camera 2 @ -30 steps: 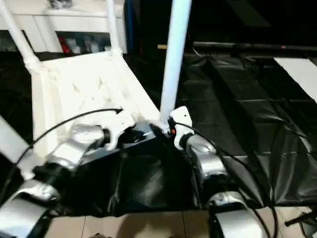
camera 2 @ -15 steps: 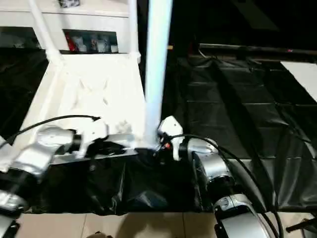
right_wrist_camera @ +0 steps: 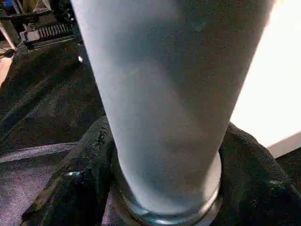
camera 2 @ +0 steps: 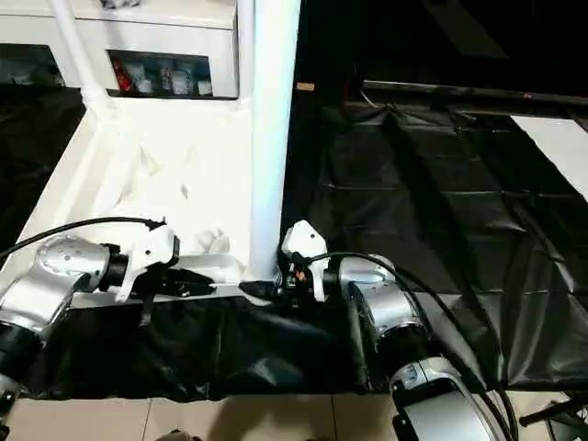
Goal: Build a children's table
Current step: Rotate leg to tighten
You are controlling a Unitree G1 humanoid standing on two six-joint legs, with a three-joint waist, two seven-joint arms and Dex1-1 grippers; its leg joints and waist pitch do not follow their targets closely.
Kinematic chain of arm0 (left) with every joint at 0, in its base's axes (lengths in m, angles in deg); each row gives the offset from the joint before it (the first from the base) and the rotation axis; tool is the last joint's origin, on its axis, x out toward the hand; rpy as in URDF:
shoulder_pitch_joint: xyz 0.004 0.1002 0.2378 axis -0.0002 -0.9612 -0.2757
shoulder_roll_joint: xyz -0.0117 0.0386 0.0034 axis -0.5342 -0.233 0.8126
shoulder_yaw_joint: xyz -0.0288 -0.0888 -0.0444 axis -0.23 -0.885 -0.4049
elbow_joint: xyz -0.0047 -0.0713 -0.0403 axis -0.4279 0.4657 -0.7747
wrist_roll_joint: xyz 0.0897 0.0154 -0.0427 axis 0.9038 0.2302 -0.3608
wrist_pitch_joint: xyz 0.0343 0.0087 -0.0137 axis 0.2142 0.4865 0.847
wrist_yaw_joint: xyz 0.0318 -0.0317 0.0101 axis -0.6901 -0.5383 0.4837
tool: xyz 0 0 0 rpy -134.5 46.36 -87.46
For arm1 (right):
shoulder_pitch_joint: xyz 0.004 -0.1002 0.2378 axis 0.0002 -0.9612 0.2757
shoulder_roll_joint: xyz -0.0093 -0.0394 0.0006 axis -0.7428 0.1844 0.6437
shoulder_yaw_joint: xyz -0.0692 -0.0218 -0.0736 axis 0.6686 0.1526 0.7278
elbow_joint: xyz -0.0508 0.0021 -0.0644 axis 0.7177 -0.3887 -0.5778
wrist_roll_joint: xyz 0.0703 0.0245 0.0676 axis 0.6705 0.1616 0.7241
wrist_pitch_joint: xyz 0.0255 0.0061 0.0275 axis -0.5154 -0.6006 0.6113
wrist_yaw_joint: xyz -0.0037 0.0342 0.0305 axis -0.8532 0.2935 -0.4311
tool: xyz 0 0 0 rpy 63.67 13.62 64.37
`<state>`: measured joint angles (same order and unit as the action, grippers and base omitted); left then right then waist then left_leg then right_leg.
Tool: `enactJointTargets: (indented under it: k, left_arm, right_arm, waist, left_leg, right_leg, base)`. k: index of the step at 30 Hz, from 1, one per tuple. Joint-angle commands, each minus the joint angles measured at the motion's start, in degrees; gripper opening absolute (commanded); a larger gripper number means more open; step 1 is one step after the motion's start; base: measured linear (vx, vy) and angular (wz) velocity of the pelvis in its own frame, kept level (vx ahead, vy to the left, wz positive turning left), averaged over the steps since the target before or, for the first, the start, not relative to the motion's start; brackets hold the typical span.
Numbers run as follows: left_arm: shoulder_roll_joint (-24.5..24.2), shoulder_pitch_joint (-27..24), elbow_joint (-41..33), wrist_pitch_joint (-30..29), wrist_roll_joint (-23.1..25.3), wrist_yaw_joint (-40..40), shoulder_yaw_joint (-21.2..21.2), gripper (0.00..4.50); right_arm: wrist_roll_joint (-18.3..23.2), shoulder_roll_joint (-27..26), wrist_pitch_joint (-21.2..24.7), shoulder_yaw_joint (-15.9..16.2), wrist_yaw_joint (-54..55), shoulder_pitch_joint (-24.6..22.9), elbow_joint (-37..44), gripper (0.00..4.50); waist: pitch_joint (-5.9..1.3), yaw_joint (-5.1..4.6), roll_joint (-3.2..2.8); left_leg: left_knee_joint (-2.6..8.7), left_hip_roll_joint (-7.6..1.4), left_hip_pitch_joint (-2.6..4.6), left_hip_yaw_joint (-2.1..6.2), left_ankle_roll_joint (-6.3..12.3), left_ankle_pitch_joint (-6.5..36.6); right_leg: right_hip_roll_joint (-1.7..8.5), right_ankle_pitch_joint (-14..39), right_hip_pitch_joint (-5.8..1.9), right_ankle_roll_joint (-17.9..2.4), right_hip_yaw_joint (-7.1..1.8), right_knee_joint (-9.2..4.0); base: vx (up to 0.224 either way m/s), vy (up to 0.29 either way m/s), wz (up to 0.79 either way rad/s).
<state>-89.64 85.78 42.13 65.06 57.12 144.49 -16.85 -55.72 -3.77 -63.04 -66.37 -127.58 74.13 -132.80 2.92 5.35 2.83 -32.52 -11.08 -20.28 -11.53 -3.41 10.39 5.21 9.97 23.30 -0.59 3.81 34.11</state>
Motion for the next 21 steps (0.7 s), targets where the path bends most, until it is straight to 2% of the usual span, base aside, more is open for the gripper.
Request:
enactJointTargets:
  k: [1, 4, 5, 6, 7, 8, 9, 10, 11, 12, 13, 14, 15, 16, 17, 18, 19, 21]
  left_arm:
    - [1.03, -0.32, 0.54, -1.34, 1.14, -2.61, 0.58, 0.0]
    - [3.68, 0.79, 1.6, -3.06, 1.96, -7.63, 0.13, 0.0]
    - [5.29, 1.71, 2.52, -3.74, 2.46, -10.59, -0.17, 0.0]
    - [6.02, 2.16, 2.95, -4.03, 2.68, -11.94, -0.31, 0.0]
    - [6.11, 2.21, 3.0, -4.07, 2.71, -12.06, -0.3, 0.0]
    - [9.14, 4.29, 4.79, -5.38, 3.92, -16.72, 0.0, 0.0]
    - [9.14, 4.29, 4.79, -5.38, 3.92, -16.72, 0.0, 0.0]
    - [10.54, 5.27, 5.6, -6.02, 4.56, -18.91, 0.17, 0.0]
    - [13.27, 7.16, 7.27, -7.38, 5.36, -22.81, 0.24, 0.0]
    - [15.02, 8.37, 8.35, -8.27, 5.84, -25.29, 0.24, 0.0]
    - [15.02, 8.37, 8.35, -8.27, 5.84, -25.29, 0.24, 0.0]
    - [16.65, 9.51, 9.45, -8.96, 6.23, -27.66, 0.2, 0.0]
    - [17.94, 10.32, 10.23, -9.43, 6.56, -29.43, 0.2, 0.0]
    - [20.33, 11.69, 11.55, -10.11, 7.31, -32.31, 0.38, 0.0]
    - [20.33, 11.69, 11.55, -10.11, 7.31, -32.31, 0.38, 0.0]
    - [21.73, 12.34, 12.13, -9.9, 7.98, -33.35, 0.93, 0.0]
    - [22.36, 12.51, 12.28, -9.49, 8.31, -33.33, 1.27, 0.0]
    - [22.11, 12.24, 11.97, -8.31, 8.2, -31.31, 1.68, 0.0]
  right_arm:
    - [-0.01, -2.28, 0.66, 2.16, -1.11, -0.62, -0.51, 2.78]
    - [-1.45, -3.51, 0.2, 1.16, 5.08, -0.41, -2.31, 2.7]
    - [-2.37, -4.38, -0.04, 0.38, 9.78, 0.05, -3.78, 2.69]
    - [-2.8, -4.8, -0.15, -0.01, 12.05, 0.31, -4.51, 2.69]
    - [-2.84, -4.86, -0.12, -0.06, 12.36, 0.35, -4.61, 2.69]
    - [-3.56, -6.9, 1.16, -1.93, 21.73, 1.73, -7.61, 2.68]
    - [-3.56, -6.9, 1.16, -1.93, 21.73, 1.73, -7.61, 2.67]
    - [-3.71, -7.83, 1.84, -2.79, 25.67, 2.34, -8.83, 2.67]
    - [-3.7, -9.61, 3.17, -4.21, 32.34, 3.49, -10.61, 2.67]
    - [-3.65, -10.73, 4.01, -5.09, 36.46, 4.22, -11.66, 2.67]
    - [-3.65, -10.73, 4.01, -5.09, 36.46, 4.22, -11.66, 2.67]
    - [-3.19, -11.86, 4.99, -6.06, 39.89, 5.0, -12.6, 2.67]
    - [-2.91, -12.8, 5.27, -6.56, 41.46, 5.65, -13.28, 2.67]
    - [-2.88, -14.59, 5.1, -6.9, 43.32, 6.83, -14.47, 2.67]
    - [-2.88, -14.59, 5.1, -6.9, 43.32, 6.83, -14.47, 2.67]
    - [-3.95, -15.56, 3.64, -5.91, 43.25, 7.32, -14.85, 2.67]
    - [-5.15, -15.85, 1.89, -4.72, 42.43, 7.43, -15.05, 3.23]
    - [-5.05, -15.74, 0.4, -4.4, 40.16, 7.22, -14.89, 3.37]
  waist:
    - [-3.34, 0.39, -0.69]
    - [-3.15, 0.21, -0.74]
    - [-2.93, -0.04, -0.54]
    - [-2.75, -0.07, -0.59]
    - [-2.74, -0.16, -0.56]
    - [-2.69, -0.38, -0.56]
    - [-2.65, -0.35, -0.53]
    - [-2.72, -0.46, -0.51]
    - [-2.66, -0.59, -1.04]
    - [-2.76, -0.61, -0.72]
    - [-2.68, -0.72, -0.61]
    - [-2.77, -0.35, -1.32]
    - [-2.74, -0.62, -1.06]
    - [-2.9, -0.63, -1.23]
    - [-2.96, -0.57, -1.28]
    - [-3.08, -0.29, -1.32]
    - [-3.06, -0.23, -1.43]
    - [-3.19, -0.11, -1.3]
  left_leg:
    - [4.08, -2.74, 0.64, 0.92, -0.09, 13.35]
    - [4.25, -2.69, 0.67, 1.01, -0.74, 14.99]
    - [4.41, -2.6, 0.81, 1.15, -1.33, 16.98]
    - [4.48, -2.55, 1.23, 1.34, -2.09, 19.26]
    - [4.44, -2.45, 1.27, 1.45, -2.28, 20.15]
    - [4.65, -2.46, 1.0, 1.7, -2.72, 20.33]
    - [4.63, -2.42, 1.4, 1.91, -3.08, 21.6]
    - [4.59, -2.35, 1.32, 2.0, -2.97, 21.9]
    - [4.67, -2.33, 1.21, 2.05, -3.25, 21.74]
    - [4.52, -2.25, 1.6, 2.07, -3.41, 22.89]
    - [4.54, -2.18, 1.5, 2.02, -3.28, 23.0]
    - [4.57, -2.22, 1.43, 2.23, -3.14, 23.25]
    - [4.58, -2.18, 1.3, 2.04, -3.01, 23.32]
    - [4.56, -2.17, 1.45, 2.05, -3.21, 23.4]
    - [4.51, -2.12, 1.4, 2.02, -3.24, 23.26]
    - [4.42, -2.09, 1.32, 1.88, -2.79, 22.53]
    - [4.41, -2.11, 1.24, 1.84, -2.61, 22.16]
    - [4.37, -2.09, 0.92, 1.75, -1.96, 20.66]
  right_leg:
    - [3.51, 10.54, -2.45, -13.57, -2.7, -2.86]
    - [3.58, 12.6, -2.37, -13.42, -2.75, -3.16]
    - [3.7, 16.29, -2.16, -12.56, -2.83, -3.64]
    - [3.9, 20.93, -1.84, -11.47, -2.89, -4.26]
    - [3.93, 23.07, -1.85, -10.81, -2.86, -4.45]
    - [4.03, 25.84, -1.95, -9.48, -2.86, -4.66]
    - [4.08, 28.63, -1.63, -8.3, -2.72, -5.12]
    - [4.12, 29.56, -1.72, -7.81, -2.65, -5.15]
    - [4.08, 29.99, -1.59, -7.33, -2.74, -5.28]
    - [3.91, 30.65, -1.27, -6.98, -2.57, -5.5]
    - [3.82, 30.97, -1.28, -6.78, -2.57, -5.61]
    - [4.09, 30.95, -1.42, -6.56, -2.52, -5.61]
    - [3.89, 30.55, -1.3, -6.5, -2.57, -5.77]
    - [3.68, 28.65, -1.24, -6.95, -2.54, -5.6]
    - [3.61, 27.0, -1.34, -7.34, -2.53, -5.47]
    - [3.69, 25.04, -1.37, -7.93, -2.58, -5.35]
    - [3.7, 24.1, -1.42, -8.15, -2.61, -5.33]
    - [3.68, 21.2, -1.76, -8.95, -2.65, -4.92]
  base:
    - [0.0, 0.0, 0.0]
    - [0.0, 0.0, 0.0]
    - [0.0, 0.0, 0.0]
    - [0.0, 0.0, 0.0]
    - [0.0, 0.0, 0.0]
    - [0.0, 0.0, 0.0]
    - [-0.054, 0.002, -0.04]
    - [0.0, 0.0, 0.0]
    - [0.0, 0.0, 0.0]
    - [0.0, 0.0, 0.0]
    - [0.0, 0.0, 0.0]
    - [0.0, 0.0, 0.0]
    - [0.0, 0.0, 0.0]
    - [0.0, 0.0, 0.0]
    - [0.0, 0.0, 0.0]
    - [0.0, 0.0, 0.0]
    - [0.0, 0.0, 0.0]
    - [0.0, 0.0, 0.0]
